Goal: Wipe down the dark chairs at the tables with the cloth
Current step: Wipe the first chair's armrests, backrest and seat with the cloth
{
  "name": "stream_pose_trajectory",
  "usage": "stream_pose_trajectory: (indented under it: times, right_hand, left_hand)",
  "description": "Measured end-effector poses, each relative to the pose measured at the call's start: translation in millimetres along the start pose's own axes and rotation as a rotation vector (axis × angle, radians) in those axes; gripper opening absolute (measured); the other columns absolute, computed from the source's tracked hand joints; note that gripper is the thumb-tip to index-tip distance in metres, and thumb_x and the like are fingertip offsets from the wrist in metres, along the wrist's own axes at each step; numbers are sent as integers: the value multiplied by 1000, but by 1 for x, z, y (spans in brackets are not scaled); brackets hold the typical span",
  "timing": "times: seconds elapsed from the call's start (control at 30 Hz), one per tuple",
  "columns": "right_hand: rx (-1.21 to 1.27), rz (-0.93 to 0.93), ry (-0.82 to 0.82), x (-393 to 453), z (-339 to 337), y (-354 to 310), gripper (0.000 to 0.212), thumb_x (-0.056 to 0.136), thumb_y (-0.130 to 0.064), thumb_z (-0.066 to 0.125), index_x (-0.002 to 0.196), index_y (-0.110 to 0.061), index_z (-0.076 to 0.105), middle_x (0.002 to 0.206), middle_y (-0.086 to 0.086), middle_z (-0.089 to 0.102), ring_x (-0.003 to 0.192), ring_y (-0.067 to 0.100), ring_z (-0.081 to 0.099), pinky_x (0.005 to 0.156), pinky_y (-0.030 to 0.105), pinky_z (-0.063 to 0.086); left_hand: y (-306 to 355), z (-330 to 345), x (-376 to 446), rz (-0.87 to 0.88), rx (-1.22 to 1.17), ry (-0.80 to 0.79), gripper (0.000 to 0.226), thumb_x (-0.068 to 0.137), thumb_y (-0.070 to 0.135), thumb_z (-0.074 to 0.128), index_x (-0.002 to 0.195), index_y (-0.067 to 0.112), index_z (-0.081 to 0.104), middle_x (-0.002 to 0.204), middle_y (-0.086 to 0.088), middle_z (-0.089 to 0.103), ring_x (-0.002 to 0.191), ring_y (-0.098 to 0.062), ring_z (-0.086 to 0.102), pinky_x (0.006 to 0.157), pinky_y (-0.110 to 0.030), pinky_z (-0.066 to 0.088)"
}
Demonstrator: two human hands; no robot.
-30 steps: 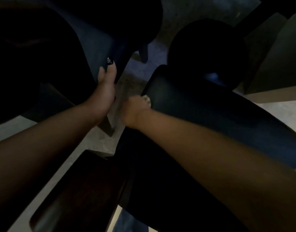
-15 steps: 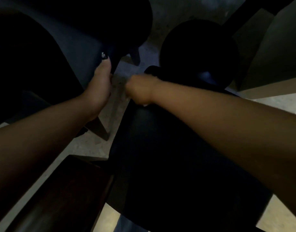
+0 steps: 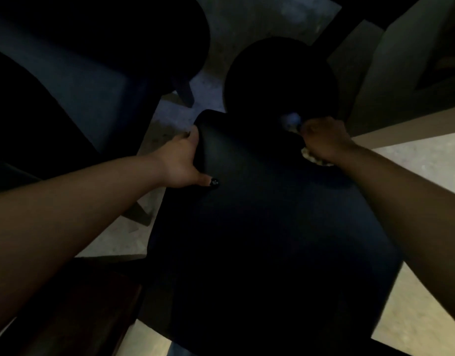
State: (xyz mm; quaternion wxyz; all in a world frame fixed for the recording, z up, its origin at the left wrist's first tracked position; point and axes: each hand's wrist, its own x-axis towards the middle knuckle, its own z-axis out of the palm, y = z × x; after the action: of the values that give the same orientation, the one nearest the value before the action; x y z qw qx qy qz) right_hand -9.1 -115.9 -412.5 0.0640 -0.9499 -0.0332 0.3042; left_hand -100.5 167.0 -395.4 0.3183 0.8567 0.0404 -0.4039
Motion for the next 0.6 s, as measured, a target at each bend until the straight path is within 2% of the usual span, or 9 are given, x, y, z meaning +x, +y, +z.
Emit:
stream_pose_trajectory:
  times: [0.07, 0.13, 0.23, 0.3, 0.37, 0.43, 0.5, 0.57, 0.6]
  right_hand:
    - [80, 124, 28, -18, -2, 30, 35, 99, -18, 38, 91, 0, 66, 102, 27, 66, 87, 37, 63, 73, 36, 45]
    - [121, 214, 35, -29, 0, 55, 34, 99, -21, 41, 92, 0, 68, 97, 25, 66, 92, 39, 63, 81, 40, 48]
    - [243, 331, 113, -35, -3, 56, 42, 98, -35, 42, 82, -7, 69, 75, 16, 65, 79, 33, 67, 72, 35, 51]
    - [407, 312, 290, -29, 0, 28, 35, 96, -30, 46, 90, -6, 69, 86, 16, 68, 85, 31, 66, 75, 35, 50]
    - [493, 153, 389, -24, 9, -24, 27, 95, -24, 46, 101, -8, 67, 101, 13, 68, 97, 29, 61, 85, 34, 45]
    - [465, -85, 386, -28, 27, -85, 27, 94, -21, 45, 104, -8, 66, 107, 12, 66, 100, 29, 60, 88, 35, 43]
    - [345, -257, 410, -36, 50, -126, 30, 93, -20, 44, 108, -4, 65, 113, 15, 64, 109, 32, 56, 97, 37, 38]
    - [230, -274, 440, -37, 63, -137, 38, 94, -20, 42, 126, -3, 56, 129, 14, 57, 124, 30, 47, 110, 36, 27]
    - [211, -262, 456, -34, 64, -135, 39, 95, -17, 42, 129, -3, 53, 131, 15, 56, 126, 29, 46, 111, 35, 26]
  left_hand:
    - [-2, 5, -1, -24, 121, 2, 133, 70, 41, 84, 153, 13, -16, 160, -13, 12, 142, -29, 28, 114, -34, 30]
    - [-3, 10, -3, -34, 188, 26, 137, 69, 41, 84, 150, 13, -23, 161, -14, 0, 144, -32, 24, 113, -35, 28]
    - [-4, 12, -4, -38, 197, 45, 137, 69, 41, 84, 150, 14, -24, 162, -13, -3, 144, -32, 25, 113, -38, 30]
    - [-6, 11, -4, -29, 202, 49, 138, 68, 45, 84, 151, 17, -22, 162, -11, -1, 144, -31, 25, 113, -38, 30]
    - [-12, 10, -6, -21, 172, 57, 136, 66, 48, 83, 152, 23, -19, 162, -7, 6, 143, -28, 27, 111, -36, 32]
    - [-19, 9, -9, -21, -55, 46, 125, 70, 37, 84, 153, 33, -10, 157, -3, 26, 138, -20, 35, 106, -28, 35]
    - [-25, 9, -13, -34, -378, 65, 105, 76, 19, 81, 154, 38, 14, 145, 5, 46, 129, -11, 44, 97, -21, 41]
    - [-29, 10, -18, -74, -543, 132, 75, 83, 12, 74, 145, 36, 40, 129, 12, 57, 124, -10, 50, 83, -14, 45]
    - [-30, 10, -21, -98, -594, 152, 65, 86, 10, 70, 142, 34, 46, 125, 12, 59, 122, -10, 52, 77, -13, 46]
